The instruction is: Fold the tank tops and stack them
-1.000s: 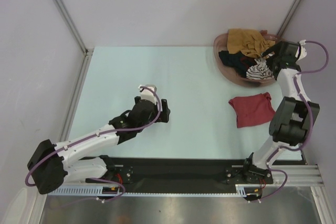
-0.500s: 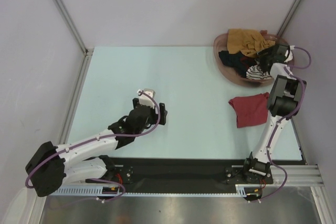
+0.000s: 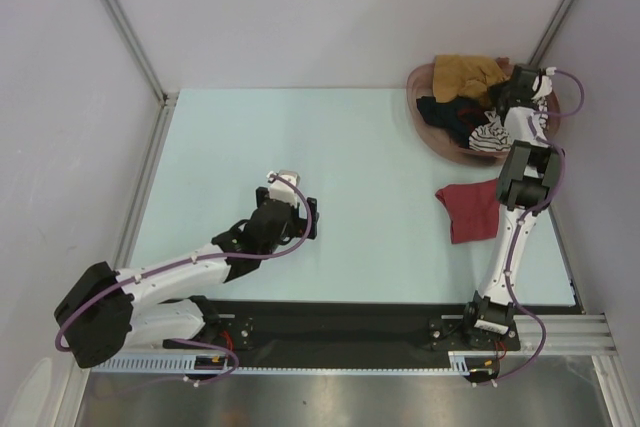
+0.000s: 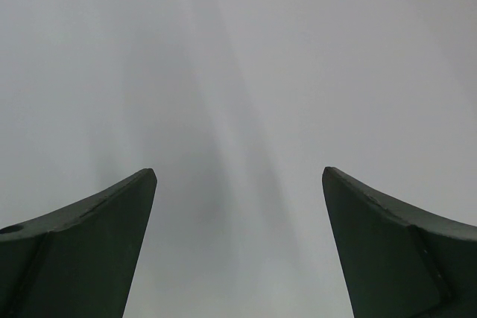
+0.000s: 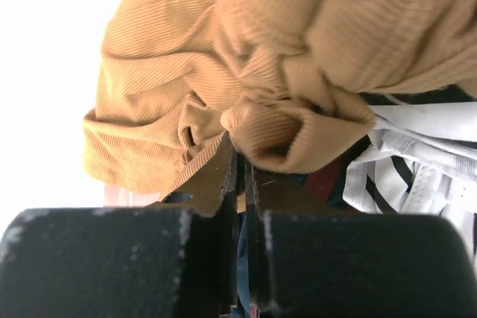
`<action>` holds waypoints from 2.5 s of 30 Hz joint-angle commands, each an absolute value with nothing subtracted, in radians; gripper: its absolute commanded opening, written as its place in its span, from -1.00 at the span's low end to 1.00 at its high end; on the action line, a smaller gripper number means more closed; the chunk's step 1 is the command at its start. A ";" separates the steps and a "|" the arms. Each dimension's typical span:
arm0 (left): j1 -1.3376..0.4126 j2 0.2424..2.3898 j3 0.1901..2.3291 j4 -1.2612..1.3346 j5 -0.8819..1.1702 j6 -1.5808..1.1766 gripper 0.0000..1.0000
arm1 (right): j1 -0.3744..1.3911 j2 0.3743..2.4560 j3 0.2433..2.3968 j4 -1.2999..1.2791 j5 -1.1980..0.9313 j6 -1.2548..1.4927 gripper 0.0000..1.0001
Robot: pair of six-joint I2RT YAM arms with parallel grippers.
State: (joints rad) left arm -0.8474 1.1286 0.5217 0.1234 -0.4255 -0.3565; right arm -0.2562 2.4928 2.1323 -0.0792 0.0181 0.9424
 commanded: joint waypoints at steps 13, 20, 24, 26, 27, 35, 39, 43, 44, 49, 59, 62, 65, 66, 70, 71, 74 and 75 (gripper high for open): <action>-0.839 1.032 0.517 0.140 -0.506 -0.348 1.00 | -0.003 1.950 2.063 -0.026 0.009 0.434 -1.00; -0.839 0.977 0.502 0.101 -0.601 -0.374 0.99 | 0.296 1.670 2.030 -0.067 0.084 0.246 -1.00; -0.839 0.921 0.497 0.052 -0.702 -0.410 1.00 | 0.377 1.569 2.052 -0.122 0.077 0.268 -1.00; -0.839 0.864 0.488 0.020 -0.750 -0.435 1.00 | 0.397 1.546 2.066 -0.184 0.054 0.304 -1.00; -0.839 0.836 0.489 0.008 -0.776 -0.448 0.99 | 0.403 1.536 2.063 -0.243 0.013 0.349 -1.00; -0.839 0.387 0.435 -0.344 -0.803 -0.605 1.00 | 0.569 1.339 1.656 -0.267 0.115 0.304 -1.00; -0.838 0.359 0.400 -0.311 -0.776 -0.566 0.99 | 0.422 1.327 1.585 -0.229 0.074 0.345 -1.00; -0.838 0.496 0.500 -0.379 -0.798 -0.577 0.99 | 0.321 1.429 1.672 -0.238 -0.092 0.407 -1.00; -0.838 0.517 0.508 -0.376 -0.792 -0.577 0.99 | 0.322 1.451 1.707 -0.277 -0.110 0.400 -1.00; -0.838 0.569 0.532 -0.373 -0.794 -0.604 1.00 | 0.420 1.528 1.844 -0.362 -0.264 0.347 -1.00; -0.838 0.394 0.453 -0.361 -0.865 -0.623 1.00 | 0.625 1.459 1.789 -0.524 -0.293 0.228 0.79; -0.838 0.390 0.430 -0.347 -0.862 -0.614 1.00 | 0.528 1.433 1.703 -0.633 -0.093 0.336 0.69; -0.838 0.431 0.436 -0.344 -0.862 -0.597 0.99 | 0.476 1.370 1.579 -0.682 0.049 0.402 0.58; -0.838 0.445 0.439 -0.339 -0.859 -0.592 0.99 | 0.463 1.352 1.493 -0.692 0.142 0.409 0.58; -0.838 0.505 0.454 -0.322 -0.841 -0.584 0.99 | 0.416 1.223 1.289 -0.692 0.303 0.475 0.61; -0.838 0.515 0.453 -0.316 -0.833 -0.581 0.99 | 0.385 1.163 1.241 -0.680 0.313 0.491 0.62; -0.838 0.512 0.434 -0.292 -0.812 -0.569 1.00 | 0.260 1.047 1.102 -0.655 0.334 0.552 0.66; -0.838 0.509 0.427 -0.276 -0.805 -0.565 1.00 | 0.235 1.026 1.080 -0.652 0.347 0.570 0.68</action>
